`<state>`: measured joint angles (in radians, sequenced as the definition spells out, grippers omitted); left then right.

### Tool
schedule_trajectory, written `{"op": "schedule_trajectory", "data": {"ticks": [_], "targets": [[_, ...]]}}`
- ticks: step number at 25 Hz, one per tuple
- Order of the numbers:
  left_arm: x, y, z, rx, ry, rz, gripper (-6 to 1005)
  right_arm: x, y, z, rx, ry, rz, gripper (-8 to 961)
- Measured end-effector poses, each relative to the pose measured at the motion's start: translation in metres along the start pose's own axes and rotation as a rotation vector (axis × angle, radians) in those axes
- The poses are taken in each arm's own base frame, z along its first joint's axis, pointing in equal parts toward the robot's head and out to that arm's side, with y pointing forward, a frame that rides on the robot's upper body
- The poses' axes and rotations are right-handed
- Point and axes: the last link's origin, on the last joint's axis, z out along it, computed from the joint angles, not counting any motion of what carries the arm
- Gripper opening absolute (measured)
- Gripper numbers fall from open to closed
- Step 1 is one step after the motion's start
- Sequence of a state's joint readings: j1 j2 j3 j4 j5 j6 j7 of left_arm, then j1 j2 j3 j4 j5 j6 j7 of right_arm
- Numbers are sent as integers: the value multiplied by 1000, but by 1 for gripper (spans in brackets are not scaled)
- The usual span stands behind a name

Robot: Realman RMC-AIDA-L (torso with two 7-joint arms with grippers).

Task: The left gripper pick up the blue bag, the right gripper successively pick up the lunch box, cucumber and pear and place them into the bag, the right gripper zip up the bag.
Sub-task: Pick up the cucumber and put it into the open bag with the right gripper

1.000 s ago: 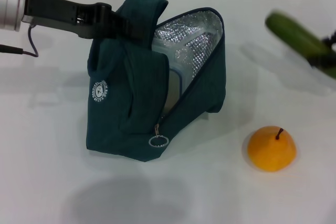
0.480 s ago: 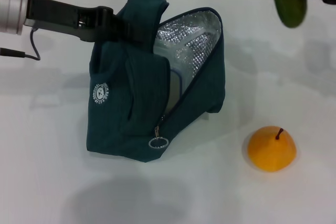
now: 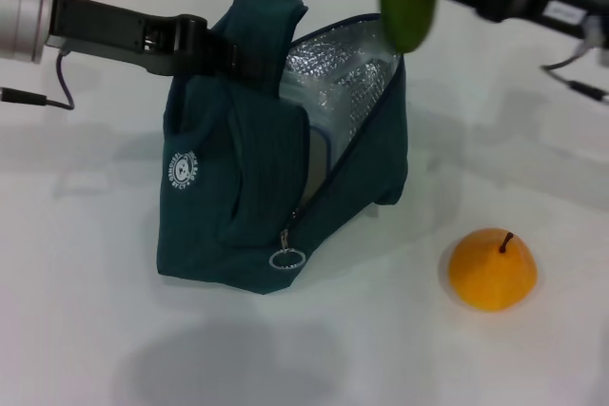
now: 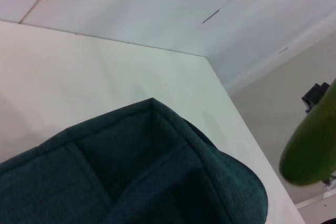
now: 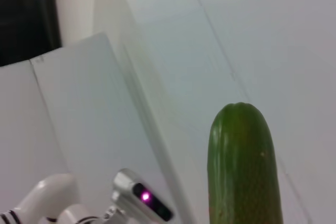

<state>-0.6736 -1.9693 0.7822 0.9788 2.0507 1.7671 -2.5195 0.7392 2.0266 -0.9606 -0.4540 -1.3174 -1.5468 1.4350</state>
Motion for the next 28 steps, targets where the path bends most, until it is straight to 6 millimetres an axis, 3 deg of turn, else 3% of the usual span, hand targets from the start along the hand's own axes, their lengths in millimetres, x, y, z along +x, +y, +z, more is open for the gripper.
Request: {"op": "schedule_trajectory", "data": {"ticks": [15, 28], "targets": [[-12, -9, -5, -7, -7, -13, 40, 49, 26, 38, -111, 119, 49, 583], [-8, -3, -9, -51, 17, -13, 40, 62, 33, 56, -119, 158, -39, 588]]}}
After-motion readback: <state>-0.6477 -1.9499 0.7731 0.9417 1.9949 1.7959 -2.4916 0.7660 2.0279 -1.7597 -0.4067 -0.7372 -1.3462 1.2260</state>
